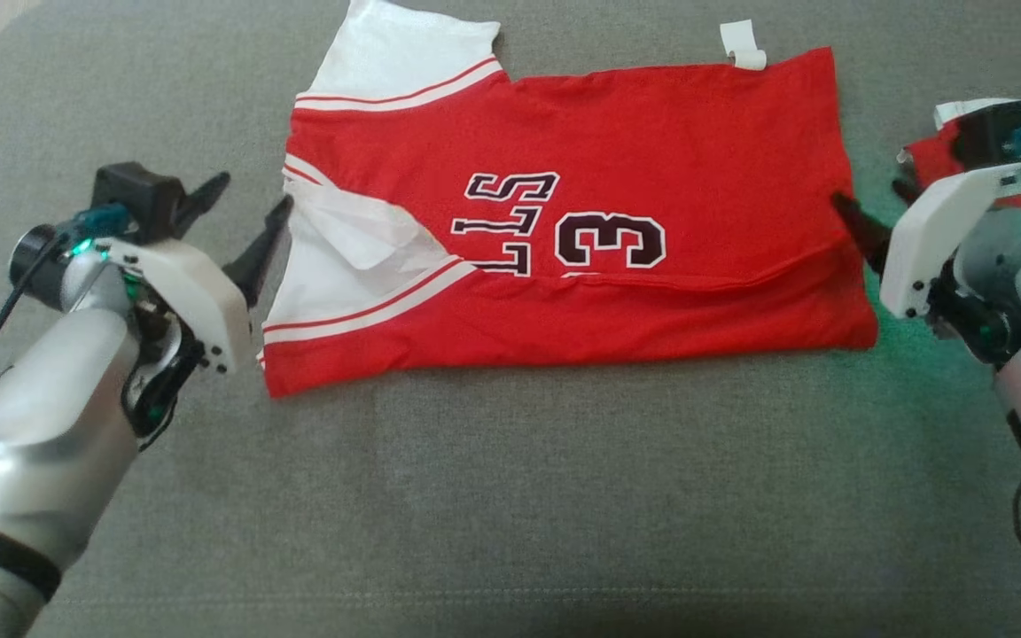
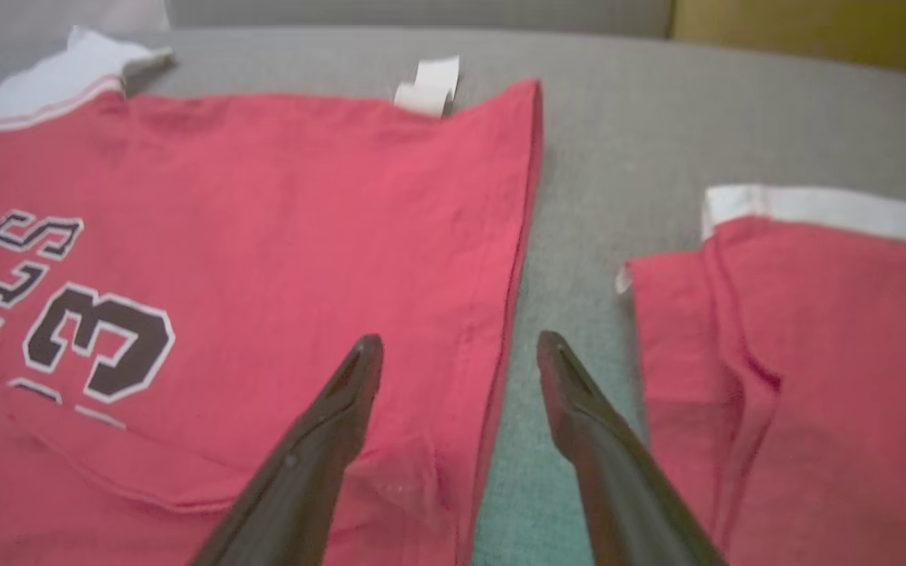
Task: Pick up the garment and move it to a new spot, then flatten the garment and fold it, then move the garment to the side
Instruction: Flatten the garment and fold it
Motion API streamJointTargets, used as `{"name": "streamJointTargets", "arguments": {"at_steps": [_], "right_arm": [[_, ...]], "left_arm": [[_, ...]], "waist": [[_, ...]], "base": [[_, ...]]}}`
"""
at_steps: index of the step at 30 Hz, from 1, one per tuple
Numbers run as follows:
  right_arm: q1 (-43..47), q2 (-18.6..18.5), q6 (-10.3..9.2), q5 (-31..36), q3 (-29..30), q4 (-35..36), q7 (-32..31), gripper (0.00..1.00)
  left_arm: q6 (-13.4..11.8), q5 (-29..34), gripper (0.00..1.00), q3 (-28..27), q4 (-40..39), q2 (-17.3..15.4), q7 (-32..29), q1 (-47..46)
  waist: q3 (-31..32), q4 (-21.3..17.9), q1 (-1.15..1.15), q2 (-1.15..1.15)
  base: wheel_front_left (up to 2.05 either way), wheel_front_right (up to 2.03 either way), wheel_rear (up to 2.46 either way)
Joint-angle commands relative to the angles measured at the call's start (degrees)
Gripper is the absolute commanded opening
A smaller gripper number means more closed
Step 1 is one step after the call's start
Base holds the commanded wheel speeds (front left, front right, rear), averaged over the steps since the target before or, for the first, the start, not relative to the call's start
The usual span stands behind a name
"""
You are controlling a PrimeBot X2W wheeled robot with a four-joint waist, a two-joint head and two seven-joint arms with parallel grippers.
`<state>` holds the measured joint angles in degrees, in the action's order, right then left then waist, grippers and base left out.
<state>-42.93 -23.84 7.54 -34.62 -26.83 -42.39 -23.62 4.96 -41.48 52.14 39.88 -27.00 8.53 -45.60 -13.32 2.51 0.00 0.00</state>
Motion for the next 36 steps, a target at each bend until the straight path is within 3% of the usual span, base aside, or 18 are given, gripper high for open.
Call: {"name": "streamJointTargets", "arguments": {"at_steps": [1, 7, 11, 16, 20, 26, 36], "right_arm": [[-1.4, 0.1, -0.05, 0.6, 0.3, 1.5, 1.8, 1.0], [0.2, 1.7, -0.05, 4.0, 3.3, 2.1, 17.3, 1.0], [3.3, 3.1, -0.05, 7.7, 6.2, 3.9, 28.5, 1.0], [9.8, 6.6, -0.05, 12.9, 11.1, 8.2, 36.9, 1.0], [16.5, 10.1, -0.05, 18.5, 15.3, 14.1, 38.3, 1.0], [26.5, 15.4, -0.05, 25.1, 19.9, 22.0, 38.5, 1.0], [30.5, 17.9, -0.05, 28.2, 21.7, 27.5, 37.3, 1.0]], "left_arm": [[-0.7, -0.1, 1.0, -3.4, -0.3, -1.9, 1.5, -3.3], [-6.3, -3.2, 1.0, -12.1, -0.7, 1.8, 6.3, -1.2], [-10.7, 0.0, 1.0, -25.4, -11.7, 3.9, 6.4, 5.0], [-12.6, 7.8, 1.0, -37.9, -24.7, 9.7, 6.5, 17.4], [-12.3, 13.4, 1.0, -44.1, -31.4, 15.4, 6.5, 25.9], [-9.5, 20.6, 1.0, -46.9, -34.4, 21.8, 6.5, 35.3], [-7.2, 24.3, 1.0, -48.5, -31.0, 23.9, 6.5, 38.0]], "waist": [[0.3, -0.1, 0.0, 0.0], [2.8, -0.6, 0.0, 0.0], [4.9, -0.7, 0.0, 0.0], [7.7, -1.0, 0.0, 0.0], [9.4, -1.4, 0.0, 0.0], [11.7, -2.0, 0.0, 0.0], [11.9, -3.2, 0.0, 0.0]], "base": [[0.0, 0.0, 0.0], [0.0, 0.0, 0.0], [0.0, 0.0, 0.0], [0.0, 0.0, 0.0], [0.0, 0.0, 0.0], [0.0, 0.0, 0.0], [0.0, 0.0, 0.0]]}}
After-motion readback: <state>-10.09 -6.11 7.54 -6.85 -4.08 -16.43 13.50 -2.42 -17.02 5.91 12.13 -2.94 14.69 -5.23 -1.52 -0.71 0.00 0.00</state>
